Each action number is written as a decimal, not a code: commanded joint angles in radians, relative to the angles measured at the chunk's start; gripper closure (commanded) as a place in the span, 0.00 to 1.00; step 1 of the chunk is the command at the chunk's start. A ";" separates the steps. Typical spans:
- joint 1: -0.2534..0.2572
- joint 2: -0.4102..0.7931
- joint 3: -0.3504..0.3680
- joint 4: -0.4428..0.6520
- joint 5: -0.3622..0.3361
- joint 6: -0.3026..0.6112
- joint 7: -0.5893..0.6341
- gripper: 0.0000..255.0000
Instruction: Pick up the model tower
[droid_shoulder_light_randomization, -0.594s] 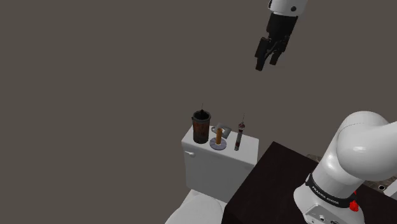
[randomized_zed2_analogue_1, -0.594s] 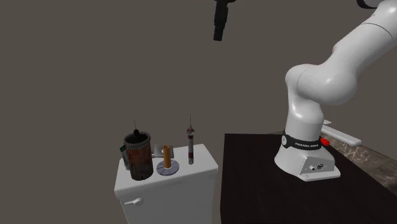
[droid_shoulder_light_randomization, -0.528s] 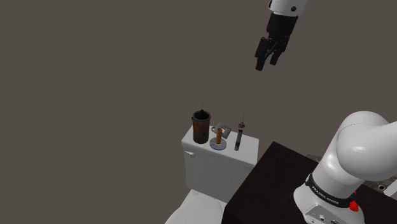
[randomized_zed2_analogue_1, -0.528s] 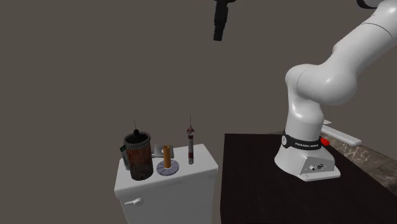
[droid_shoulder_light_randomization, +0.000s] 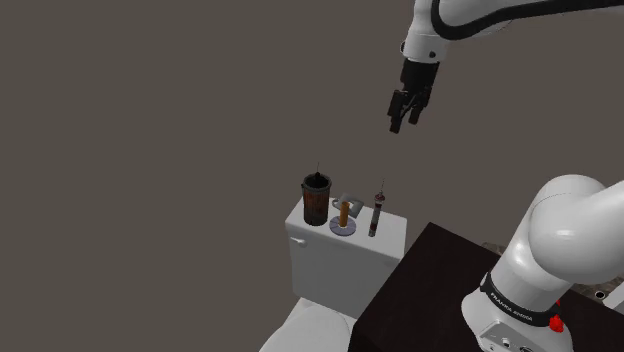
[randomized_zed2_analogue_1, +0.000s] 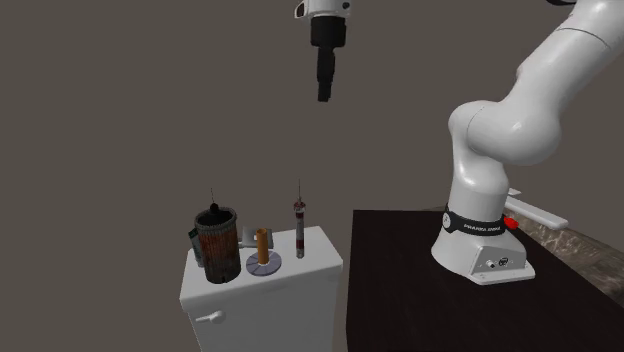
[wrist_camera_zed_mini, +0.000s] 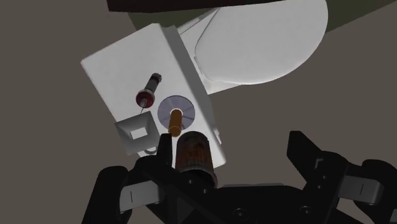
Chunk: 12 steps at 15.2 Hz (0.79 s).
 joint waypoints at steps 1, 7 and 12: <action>-0.003 0.046 -0.033 -0.019 -0.006 0.046 -0.040 0.00; -0.001 0.230 -0.121 -0.030 -0.001 0.178 -0.155 0.00; 0.005 0.411 -0.185 -0.008 0.032 0.279 -0.262 0.00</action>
